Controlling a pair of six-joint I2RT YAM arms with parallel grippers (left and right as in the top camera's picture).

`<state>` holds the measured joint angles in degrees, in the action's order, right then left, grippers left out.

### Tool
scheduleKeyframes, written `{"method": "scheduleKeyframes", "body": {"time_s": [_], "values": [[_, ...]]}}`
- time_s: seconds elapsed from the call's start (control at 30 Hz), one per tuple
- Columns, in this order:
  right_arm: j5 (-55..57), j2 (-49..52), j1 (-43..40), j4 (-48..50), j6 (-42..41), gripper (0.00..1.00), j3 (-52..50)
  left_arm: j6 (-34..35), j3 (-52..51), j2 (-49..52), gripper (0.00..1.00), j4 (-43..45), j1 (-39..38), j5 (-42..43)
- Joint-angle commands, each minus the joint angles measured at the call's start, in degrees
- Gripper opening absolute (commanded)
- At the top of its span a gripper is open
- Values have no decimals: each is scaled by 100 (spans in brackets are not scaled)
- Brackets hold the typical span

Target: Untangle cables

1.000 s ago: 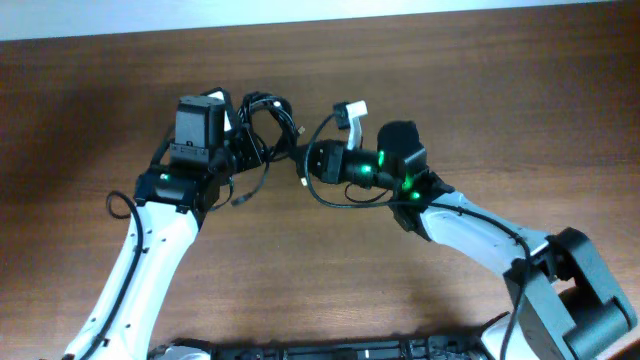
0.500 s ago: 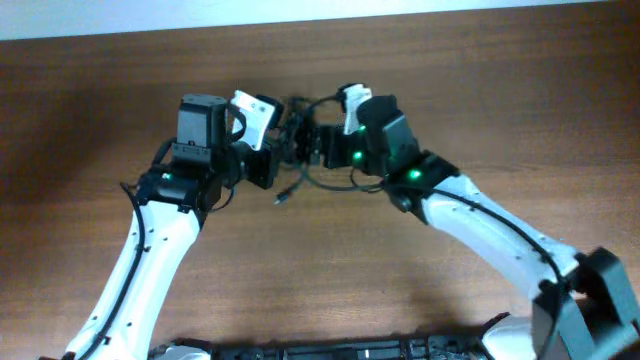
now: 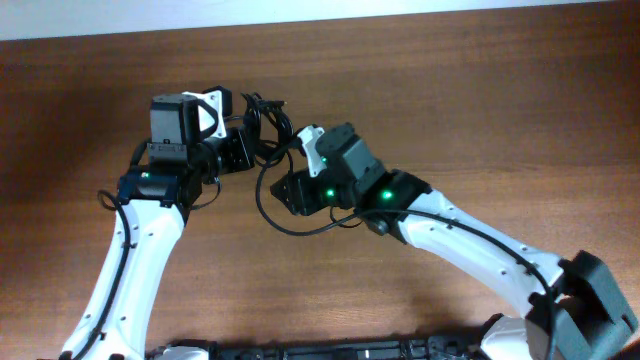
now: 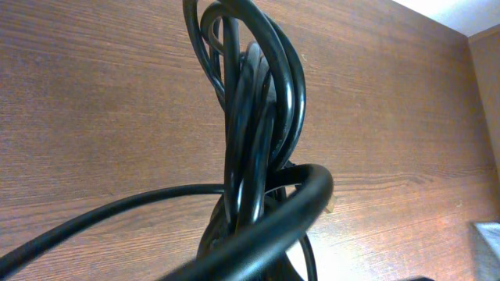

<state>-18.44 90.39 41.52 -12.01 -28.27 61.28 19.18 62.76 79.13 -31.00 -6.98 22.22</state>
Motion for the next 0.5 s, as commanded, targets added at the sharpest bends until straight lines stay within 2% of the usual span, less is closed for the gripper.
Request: {"method": "scheduleKeyframes", "body": {"time_s": [0.0,0.07,0.1,0.13,0.17,0.23,0.27,0.47], "values": [[1010,229,212,-15,37,35,2,98,15,-50,0,33,-15,140],[1010,223,223,42,37,4,11,74,15,-50,0,-9,-50,153],[994,166,184,28,39,4,42,-304,15,-46,0,-9,-107,155],[960,-28,94,-26,39,4,57,-1220,15,-46,0,-57,-219,315],[944,-273,-20,-140,44,4,57,-1825,15,-46,0,-140,-280,566],[944,-807,-293,-273,44,4,57,-2656,15,-46,0,-332,-315,1172],[946,-942,-376,-251,116,4,57,-3136,11,-39,0,-378,-315,1753],[1012,-793,-442,-129,256,5,57,-3241,7,-39,0,-352,-315,4284]]}}
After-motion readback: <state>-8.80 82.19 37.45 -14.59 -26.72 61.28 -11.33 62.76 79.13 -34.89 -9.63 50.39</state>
